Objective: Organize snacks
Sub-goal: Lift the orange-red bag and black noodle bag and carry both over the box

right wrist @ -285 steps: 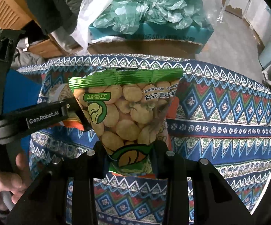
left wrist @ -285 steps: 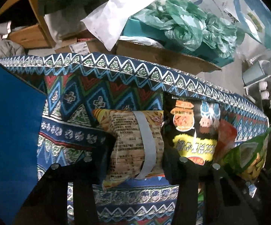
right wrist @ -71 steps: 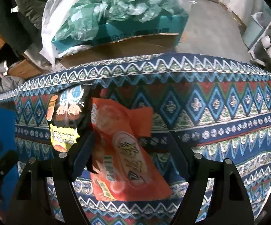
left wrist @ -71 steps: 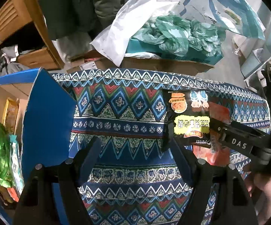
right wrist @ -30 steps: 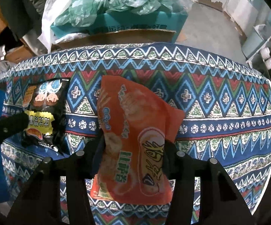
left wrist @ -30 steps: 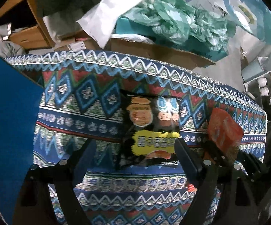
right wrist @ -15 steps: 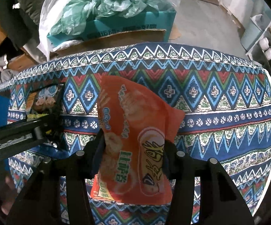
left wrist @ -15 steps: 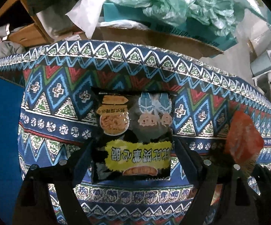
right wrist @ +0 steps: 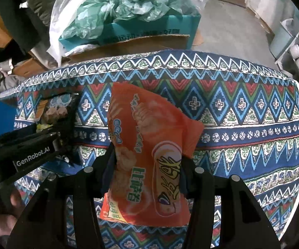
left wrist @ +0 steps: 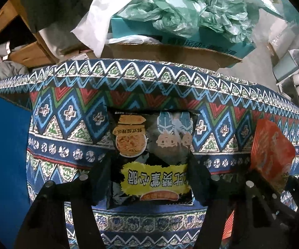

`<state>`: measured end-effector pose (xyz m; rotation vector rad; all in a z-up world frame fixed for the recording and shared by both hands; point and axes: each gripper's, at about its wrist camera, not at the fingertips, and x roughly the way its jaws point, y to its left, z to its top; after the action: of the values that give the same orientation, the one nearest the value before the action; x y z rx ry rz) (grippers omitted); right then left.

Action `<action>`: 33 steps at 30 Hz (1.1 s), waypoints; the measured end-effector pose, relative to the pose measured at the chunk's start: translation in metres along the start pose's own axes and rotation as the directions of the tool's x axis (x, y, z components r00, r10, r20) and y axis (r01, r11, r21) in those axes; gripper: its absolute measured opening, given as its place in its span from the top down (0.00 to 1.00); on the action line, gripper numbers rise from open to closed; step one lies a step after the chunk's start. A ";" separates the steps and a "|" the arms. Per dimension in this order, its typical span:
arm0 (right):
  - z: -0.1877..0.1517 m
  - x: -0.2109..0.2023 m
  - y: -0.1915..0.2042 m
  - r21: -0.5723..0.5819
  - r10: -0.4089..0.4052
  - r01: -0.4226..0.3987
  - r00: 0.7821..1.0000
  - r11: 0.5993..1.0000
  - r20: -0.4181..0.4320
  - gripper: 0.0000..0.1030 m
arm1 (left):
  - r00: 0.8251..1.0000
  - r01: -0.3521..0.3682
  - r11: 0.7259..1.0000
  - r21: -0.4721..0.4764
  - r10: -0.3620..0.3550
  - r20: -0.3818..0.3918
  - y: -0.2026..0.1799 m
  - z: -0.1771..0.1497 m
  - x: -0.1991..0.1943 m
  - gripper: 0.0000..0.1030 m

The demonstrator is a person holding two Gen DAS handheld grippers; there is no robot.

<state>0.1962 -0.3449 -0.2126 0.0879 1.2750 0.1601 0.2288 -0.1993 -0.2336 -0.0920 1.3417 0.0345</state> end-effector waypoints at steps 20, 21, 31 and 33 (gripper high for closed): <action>-0.009 -0.044 0.052 -0.092 0.040 -0.036 0.998 0.995 0.044 0.51 | 0.989 -0.047 0.996 0.072 0.036 0.141 0.051 -0.041 -0.087 0.35; -0.010 -0.047 0.055 -0.099 0.041 -0.036 0.998 0.994 0.048 0.51 | 0.988 -0.047 0.996 0.073 0.036 0.149 0.053 -0.043 -0.092 0.35; -0.019 -0.077 0.092 -0.162 0.084 -0.070 0.993 0.984 0.081 0.51 | 0.978 -0.037 0.996 0.075 0.021 0.206 0.074 -0.059 -0.139 0.35; -0.019 -0.084 0.099 -0.169 0.100 -0.084 0.991 0.982 0.086 0.51 | 0.975 -0.041 0.996 0.073 0.024 0.221 0.080 -0.062 -0.148 0.35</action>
<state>0.1471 -0.2619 -0.1239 0.0116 1.1594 0.3373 0.1285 -0.1213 -0.1070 -0.0001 1.1216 0.0194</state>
